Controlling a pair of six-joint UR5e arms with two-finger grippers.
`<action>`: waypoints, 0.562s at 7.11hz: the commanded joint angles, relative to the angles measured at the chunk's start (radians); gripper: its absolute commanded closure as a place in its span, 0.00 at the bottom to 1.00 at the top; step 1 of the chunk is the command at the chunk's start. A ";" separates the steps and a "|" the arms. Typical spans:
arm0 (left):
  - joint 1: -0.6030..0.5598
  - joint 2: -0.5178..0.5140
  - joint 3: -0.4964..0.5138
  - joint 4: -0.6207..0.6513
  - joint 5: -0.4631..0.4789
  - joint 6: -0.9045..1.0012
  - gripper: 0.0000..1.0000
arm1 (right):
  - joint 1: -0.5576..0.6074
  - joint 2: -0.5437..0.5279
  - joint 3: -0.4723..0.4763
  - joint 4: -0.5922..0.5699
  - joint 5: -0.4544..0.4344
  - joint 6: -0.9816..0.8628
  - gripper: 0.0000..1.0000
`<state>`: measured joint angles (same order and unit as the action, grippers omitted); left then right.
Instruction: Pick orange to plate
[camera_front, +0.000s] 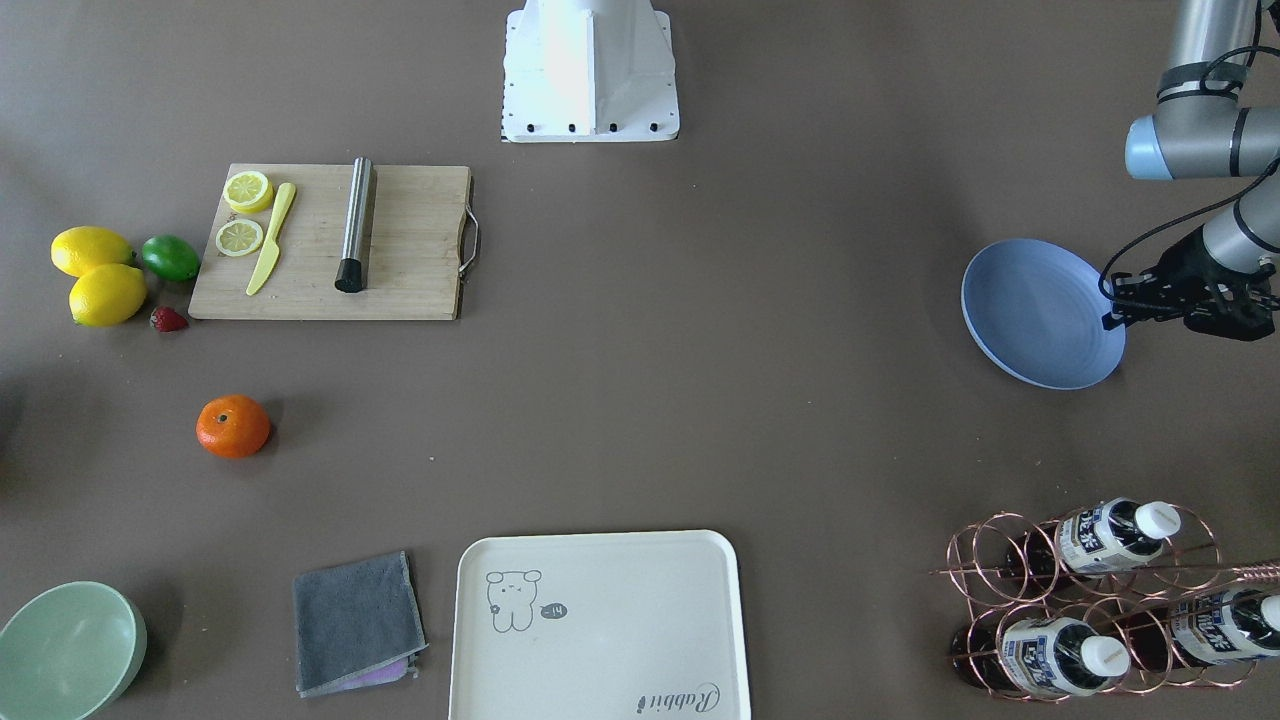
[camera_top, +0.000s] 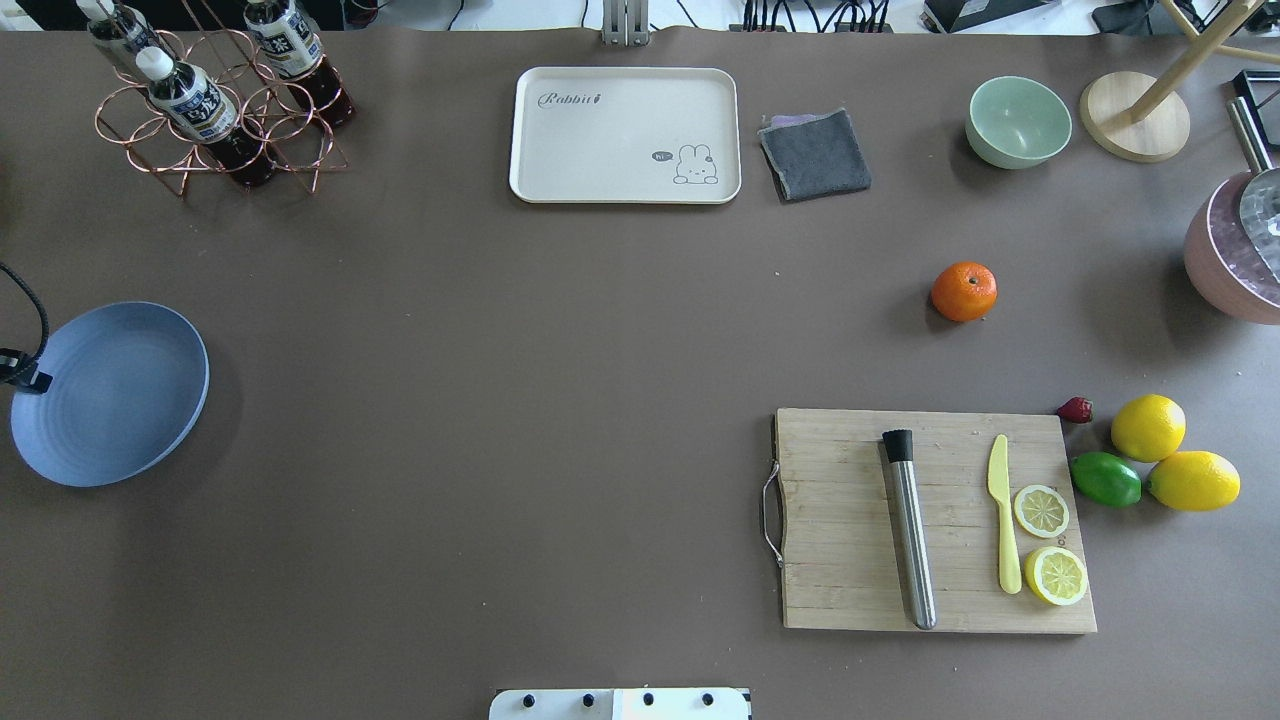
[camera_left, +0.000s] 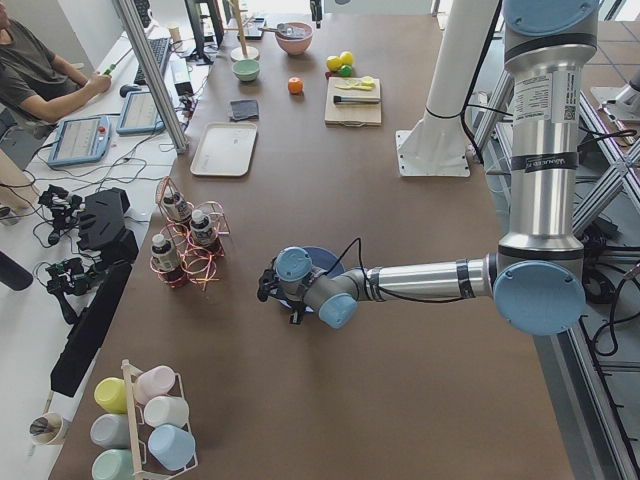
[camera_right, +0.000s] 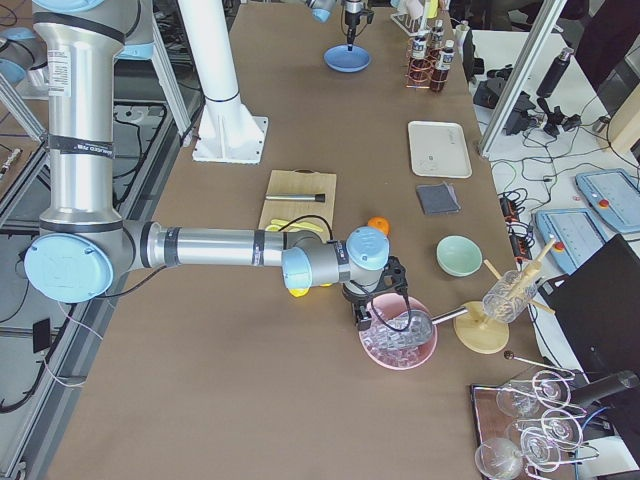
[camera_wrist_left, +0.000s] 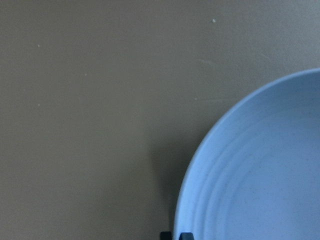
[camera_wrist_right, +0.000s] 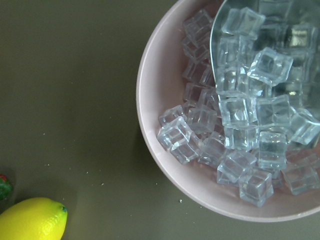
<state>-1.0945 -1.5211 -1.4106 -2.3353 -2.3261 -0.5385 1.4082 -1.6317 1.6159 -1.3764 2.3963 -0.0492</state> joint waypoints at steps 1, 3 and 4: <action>-0.002 -0.010 -0.074 0.002 -0.113 -0.111 1.00 | -0.002 0.018 0.015 0.002 0.053 0.005 0.00; 0.010 -0.011 -0.256 0.005 -0.128 -0.385 1.00 | -0.052 0.090 0.027 0.002 0.053 0.131 0.00; 0.101 -0.024 -0.331 0.005 -0.109 -0.528 1.00 | -0.101 0.130 0.029 0.002 0.047 0.203 0.00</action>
<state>-1.0663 -1.5343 -1.6407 -2.3313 -2.4427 -0.8920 1.3592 -1.5516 1.6406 -1.3746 2.4469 0.0650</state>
